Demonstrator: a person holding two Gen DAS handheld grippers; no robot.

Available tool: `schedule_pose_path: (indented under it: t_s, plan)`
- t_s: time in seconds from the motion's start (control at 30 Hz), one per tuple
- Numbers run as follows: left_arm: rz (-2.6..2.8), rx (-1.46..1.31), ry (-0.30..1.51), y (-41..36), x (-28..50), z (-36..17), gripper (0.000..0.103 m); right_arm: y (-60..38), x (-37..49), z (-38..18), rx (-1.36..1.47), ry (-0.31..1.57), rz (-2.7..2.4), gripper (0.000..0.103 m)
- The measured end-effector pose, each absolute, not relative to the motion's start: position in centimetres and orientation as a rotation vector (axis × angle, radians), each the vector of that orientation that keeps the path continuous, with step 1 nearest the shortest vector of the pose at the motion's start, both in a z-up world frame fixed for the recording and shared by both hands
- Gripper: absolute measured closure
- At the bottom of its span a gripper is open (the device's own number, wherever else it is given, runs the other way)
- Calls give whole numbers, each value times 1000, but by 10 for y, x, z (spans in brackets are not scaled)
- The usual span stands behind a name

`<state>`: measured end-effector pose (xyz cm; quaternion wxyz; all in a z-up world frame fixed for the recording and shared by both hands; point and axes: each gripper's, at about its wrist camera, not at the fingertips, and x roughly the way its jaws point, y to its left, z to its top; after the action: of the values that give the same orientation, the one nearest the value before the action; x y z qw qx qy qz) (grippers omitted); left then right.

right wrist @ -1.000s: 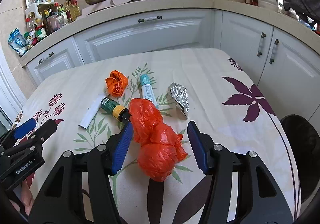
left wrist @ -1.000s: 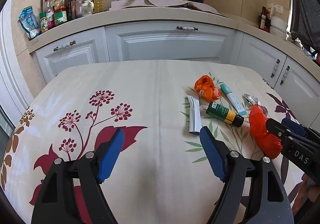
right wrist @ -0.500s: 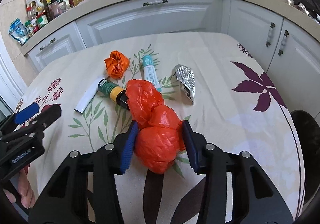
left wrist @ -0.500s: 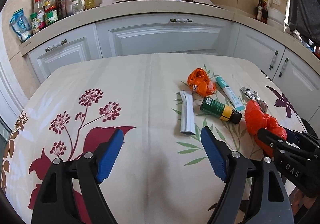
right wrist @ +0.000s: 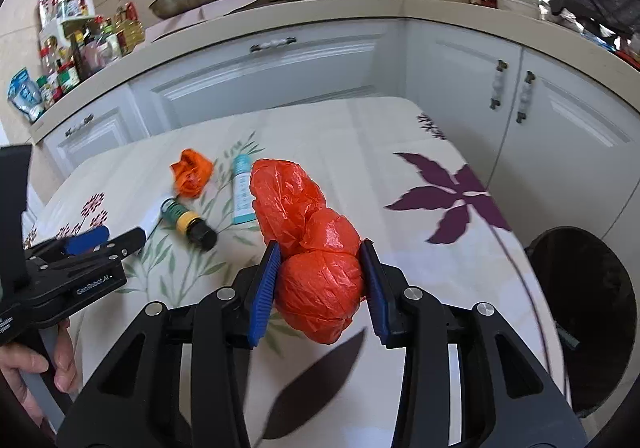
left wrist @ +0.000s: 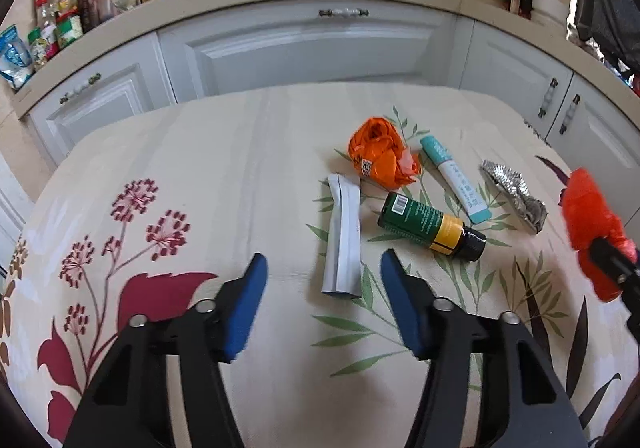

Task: Collect trash
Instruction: 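Grasp the white tube with the left tool while the right tool carries the orange bags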

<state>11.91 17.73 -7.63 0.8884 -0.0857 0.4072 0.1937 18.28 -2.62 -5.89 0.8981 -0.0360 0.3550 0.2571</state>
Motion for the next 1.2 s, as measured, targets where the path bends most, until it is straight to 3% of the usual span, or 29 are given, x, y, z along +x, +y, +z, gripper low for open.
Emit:
schedule_pose_path:
  t_s: [0.17, 0.2, 0.33, 1.2]
  plan:
    - [388, -173, 876, 175, 124, -82, 71, -32, 190, -63, -63, 745, 523, 64]
    - [381, -171, 875, 174, 124, -82, 83, -33, 191, -64, -61, 746, 522, 64]
    - [372, -162, 873, 174, 124, -81, 92, -35, 192, -65, -54, 745, 520, 64]
    - [319, -145, 571, 120, 54, 0, 94, -99, 141, -22, -6, 538, 400, 64]
